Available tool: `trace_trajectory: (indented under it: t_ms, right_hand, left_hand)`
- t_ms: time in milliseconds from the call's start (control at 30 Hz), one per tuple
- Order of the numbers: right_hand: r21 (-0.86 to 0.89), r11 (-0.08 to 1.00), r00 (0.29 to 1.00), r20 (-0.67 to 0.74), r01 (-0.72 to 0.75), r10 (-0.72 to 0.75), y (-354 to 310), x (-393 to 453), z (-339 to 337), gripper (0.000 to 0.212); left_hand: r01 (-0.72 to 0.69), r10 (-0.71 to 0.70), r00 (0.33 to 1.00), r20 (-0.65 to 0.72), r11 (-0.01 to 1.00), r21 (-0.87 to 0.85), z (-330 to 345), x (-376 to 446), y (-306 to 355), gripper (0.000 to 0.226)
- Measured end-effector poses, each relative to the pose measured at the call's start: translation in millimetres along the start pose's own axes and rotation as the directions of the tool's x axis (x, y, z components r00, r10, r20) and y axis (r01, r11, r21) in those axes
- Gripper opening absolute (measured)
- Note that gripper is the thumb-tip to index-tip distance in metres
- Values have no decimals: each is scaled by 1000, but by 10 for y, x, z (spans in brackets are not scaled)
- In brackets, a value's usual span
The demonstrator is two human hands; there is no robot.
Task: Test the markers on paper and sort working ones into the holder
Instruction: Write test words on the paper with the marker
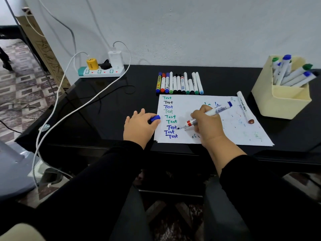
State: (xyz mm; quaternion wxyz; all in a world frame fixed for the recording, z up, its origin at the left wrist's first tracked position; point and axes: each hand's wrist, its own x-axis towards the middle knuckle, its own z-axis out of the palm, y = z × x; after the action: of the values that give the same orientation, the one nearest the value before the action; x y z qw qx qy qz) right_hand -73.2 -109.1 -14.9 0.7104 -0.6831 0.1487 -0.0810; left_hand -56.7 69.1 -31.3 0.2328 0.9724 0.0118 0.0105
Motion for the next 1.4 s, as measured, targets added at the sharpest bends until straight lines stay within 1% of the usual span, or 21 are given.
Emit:
trace_trajectory:
  t_ms: [100, 133, 200, 267, 333, 400, 433, 500, 567, 633, 700, 833, 967, 1067, 1167, 1333, 1400]
  right_hand:
    - [258, 952, 985, 0, -168, 174, -87, 69, -60, 35]
    - [302, 927, 974, 20, -222, 227, -120, 86, -79, 31]
    - [335, 901, 960, 44, -274, 275, -172, 125, -92, 26]
    - [336, 905, 964, 43, -261, 262, -243, 164, -86, 25]
    - [306, 922, 971, 36, -235, 236, -335, 181, -69, 25]
    - [256, 946, 980, 31, -198, 197, -406, 209, -45, 26]
    - [232, 957, 985, 35, -174, 171, -439, 220, -37, 27]
    - [207, 971, 993, 45, -120, 113, -569, 229, -21, 30]
    - [180, 982, 998, 46, -55, 47, -709, 233, -25, 32]
    - [140, 990, 998, 55, 2, -10, -826, 216, -23, 34]
    - [88, 996, 997, 69, 35, -41, -892, 177, -23, 35]
    - [37, 997, 994, 86, 70, -73, -956, 124, -66, 38]
    - [-14, 996, 984, 160, 84, -81, -948, 93, -57, 38]
    - [1, 998, 980, 189, 60, -59, -959, 77, -51, 37]
    - [56, 998, 972, 231, 26, -38, -963, 84, -57, 36]
    - [130, 991, 990, 142, -43, 24, -901, 78, 19, 37]
    - [150, 987, 990, 135, -50, 29, -902, 72, 45, 37]
  left_hand:
    - [0, 0, 1000, 5, 1000, -30, -10, -17, 0, 38]
    - [6, -6, 1000, 22, 999, -42, -25, -19, 6, 38]
    - [38, -33, 997, 68, 996, -76, -60, -6, 15, 38]
    - [78, -65, 993, 98, 988, -131, -106, 18, 40, 38]
    - [103, -92, 994, 66, 978, -183, -163, 15, 85, 39]
    - [68, -64, 998, 26, 974, -217, -211, -6, 182, 40]
    - [52, -49, 999, 16, 963, -264, -237, -26, 240, 41]
    - [32, -22, 999, 28, 900, -435, -343, -62, 373, 40]
    - [17, 35, 997, 76, 801, -598, -457, -95, 507, 37]
    - [7, 91, 990, 109, 738, -675, -541, -107, 594, 36]
    - [-4, 124, 985, 120, 712, -702, -588, -124, 652, 36]
    - [-33, 177, 977, 120, 680, -732, -617, -149, 702, 34]
    - [-24, 220, 962, 163, 661, -750, -635, -185, 747, 26]
    - [9, 200, 965, 171, 624, -781, -651, -174, 760, 17]
    - [75, 164, 960, 225, 626, -776, -676, -133, 758, 10]
    - [160, 172, 926, 337, 629, -760, -692, -101, 797, 18]
    - [172, 162, 925, 343, 626, -761, -696, -96, 811, 19]
